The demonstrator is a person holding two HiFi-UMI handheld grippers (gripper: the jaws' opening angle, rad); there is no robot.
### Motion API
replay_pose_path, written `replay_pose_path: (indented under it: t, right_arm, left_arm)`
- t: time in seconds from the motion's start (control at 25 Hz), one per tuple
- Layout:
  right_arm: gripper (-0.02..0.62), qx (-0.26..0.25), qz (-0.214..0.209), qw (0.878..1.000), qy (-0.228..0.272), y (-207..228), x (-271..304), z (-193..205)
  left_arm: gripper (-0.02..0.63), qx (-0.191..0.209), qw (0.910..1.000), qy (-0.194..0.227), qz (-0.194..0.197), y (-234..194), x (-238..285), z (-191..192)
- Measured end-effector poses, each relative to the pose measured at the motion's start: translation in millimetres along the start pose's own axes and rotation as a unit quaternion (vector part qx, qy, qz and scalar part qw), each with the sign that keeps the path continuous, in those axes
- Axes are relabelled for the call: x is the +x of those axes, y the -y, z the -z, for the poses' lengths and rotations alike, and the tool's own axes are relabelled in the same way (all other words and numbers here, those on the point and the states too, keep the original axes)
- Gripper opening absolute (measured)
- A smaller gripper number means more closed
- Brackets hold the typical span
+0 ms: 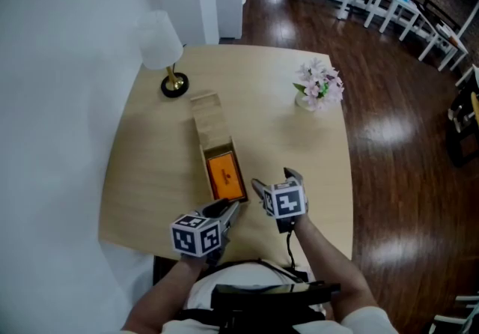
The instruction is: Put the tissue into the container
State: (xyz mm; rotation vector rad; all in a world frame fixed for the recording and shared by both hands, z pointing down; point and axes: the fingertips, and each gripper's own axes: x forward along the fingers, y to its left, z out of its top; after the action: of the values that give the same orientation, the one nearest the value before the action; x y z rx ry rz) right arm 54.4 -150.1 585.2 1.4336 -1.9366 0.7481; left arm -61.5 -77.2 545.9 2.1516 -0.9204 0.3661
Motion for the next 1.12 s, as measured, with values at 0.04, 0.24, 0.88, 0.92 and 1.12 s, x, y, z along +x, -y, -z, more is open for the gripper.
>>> replay_pose_path:
  t: [0.04,0.24,0.88,0.92,1.12]
  right_arm:
    - [0.449,0.002,0.002,1.000,-0.001,3,-2,2]
    - [0.449,0.009,0.010,1.000,-0.001,19,-10,6]
    - [0.197,0.056,0.013,0.998,0.011,58,-51,28]
    - [0.177,0.058,0.013,0.998,0.012,59,-54,30]
    - [0.097,0.067,0.019,0.997,0.020,64,-67,35]
  left_arm:
    - [0.147,0.001,1.0000,-0.001,0.002,3,2,1]
    - [0.147,0.005,0.9999,-0.008,0.012,17,12,3]
    - [0.052,0.021,0.9962,-0.008,0.084,57,22,8]
    - [0.038,0.021,0.9958,-0.008,0.088,59,21,8]
    - [0.025,0.020,0.9949,-0.013,0.098,65,18,12]
